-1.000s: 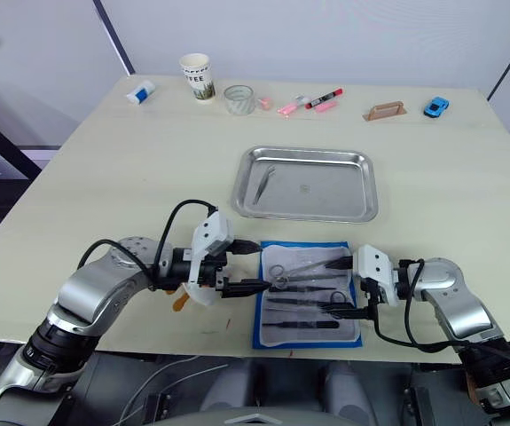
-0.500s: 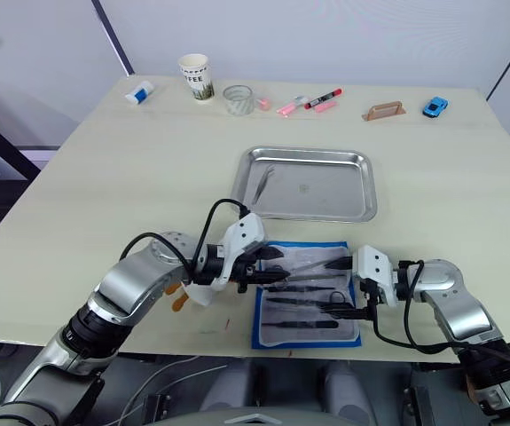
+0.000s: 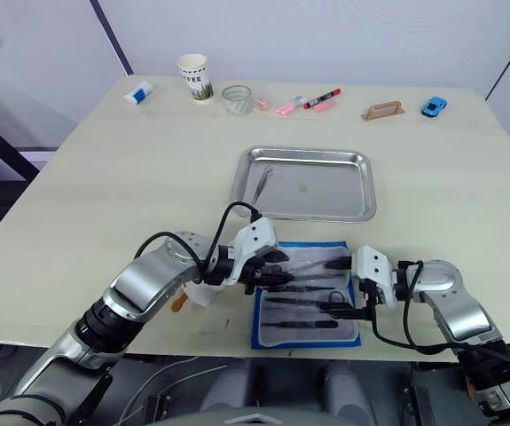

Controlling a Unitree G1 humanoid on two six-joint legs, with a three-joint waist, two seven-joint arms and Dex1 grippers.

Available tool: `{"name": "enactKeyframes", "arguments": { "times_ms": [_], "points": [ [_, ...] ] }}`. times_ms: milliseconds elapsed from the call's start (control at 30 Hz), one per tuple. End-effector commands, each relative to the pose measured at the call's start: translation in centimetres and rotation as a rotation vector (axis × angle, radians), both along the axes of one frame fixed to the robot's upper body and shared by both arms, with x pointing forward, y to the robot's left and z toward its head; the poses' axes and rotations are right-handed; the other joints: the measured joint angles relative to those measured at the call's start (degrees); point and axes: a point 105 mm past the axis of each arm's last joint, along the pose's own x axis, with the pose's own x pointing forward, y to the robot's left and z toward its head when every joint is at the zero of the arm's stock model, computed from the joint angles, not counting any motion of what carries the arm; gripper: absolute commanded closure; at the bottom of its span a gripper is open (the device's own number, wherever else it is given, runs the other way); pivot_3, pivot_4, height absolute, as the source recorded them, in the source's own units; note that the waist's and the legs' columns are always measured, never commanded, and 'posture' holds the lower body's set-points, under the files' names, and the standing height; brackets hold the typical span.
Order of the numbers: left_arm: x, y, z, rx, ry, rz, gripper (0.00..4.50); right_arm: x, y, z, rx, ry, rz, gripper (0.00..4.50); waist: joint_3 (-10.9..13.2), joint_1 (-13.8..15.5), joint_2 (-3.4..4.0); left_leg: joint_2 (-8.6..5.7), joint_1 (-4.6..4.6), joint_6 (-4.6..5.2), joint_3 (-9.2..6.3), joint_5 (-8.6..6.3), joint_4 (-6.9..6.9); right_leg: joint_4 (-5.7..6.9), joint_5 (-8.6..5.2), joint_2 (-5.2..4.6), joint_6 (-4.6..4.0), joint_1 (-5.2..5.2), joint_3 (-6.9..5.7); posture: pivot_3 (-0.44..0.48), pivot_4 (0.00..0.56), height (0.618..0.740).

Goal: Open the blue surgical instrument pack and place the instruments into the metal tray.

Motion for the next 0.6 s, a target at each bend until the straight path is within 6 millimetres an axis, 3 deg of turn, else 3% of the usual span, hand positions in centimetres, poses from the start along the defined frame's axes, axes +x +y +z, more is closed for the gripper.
{"name": "enactKeyframes", "arguments": {
  "times_ms": [33,500,533,567,600],
  "points": [
    [0.3,-0.2,0.2,0.032,-0.027,-0.015,2.21,-1.0,-0.4,-2.5,-0.070,0.090,-0.011,0.00,0.00,0.00,0.00,0.00,0.00,0.00,0.00,0.00,0.00,0.00,0.00,0.00,0.00,0.00,0.00,0.000,0.150,0.740],
    [0.6,0.6,-1.5,0.176,-0.066,-0.072,2.21,-0.9,-0.2,-2.3,-0.065,0.088,-0.014,0.00,-0.04,0.01,-0.01,0.00,0.02,0.00,0.01,0.00,0.00,0.00,0.00,0.01,0.00,0.01,0.00,0.000,0.150,0.740],
    [0.6,0.6,-1.5,0.177,-0.066,-0.076,2.74,-0.9,-0.2,-2.3,-0.065,0.088,-0.014,0.00,-0.04,0.01,-0.01,0.00,0.02,0.00,0.02,0.00,0.00,0.01,0.00,0.01,0.00,0.01,0.00,0.000,0.150,0.740],
    [0.6,0.6,-1.5,0.180,-0.066,-0.082,2.90,-0.9,-0.2,-2.3,-0.065,0.087,-0.014,0.00,-0.04,0.00,-0.01,0.00,0.02,0.00,0.02,0.00,0.00,0.00,0.00,0.01,0.00,0.01,0.00,0.000,0.150,0.740],
    [0.6,0.7,-1.6,0.183,-0.065,-0.088,3.35,-0.9,-0.2,-2.3,-0.064,0.087,-0.014,0.00,-0.04,0.01,-0.01,0.00,0.02,0.00,0.01,0.00,0.00,0.01,0.00,0.01,0.00,0.01,0.00,0.000,0.150,0.740]
  ]
}}
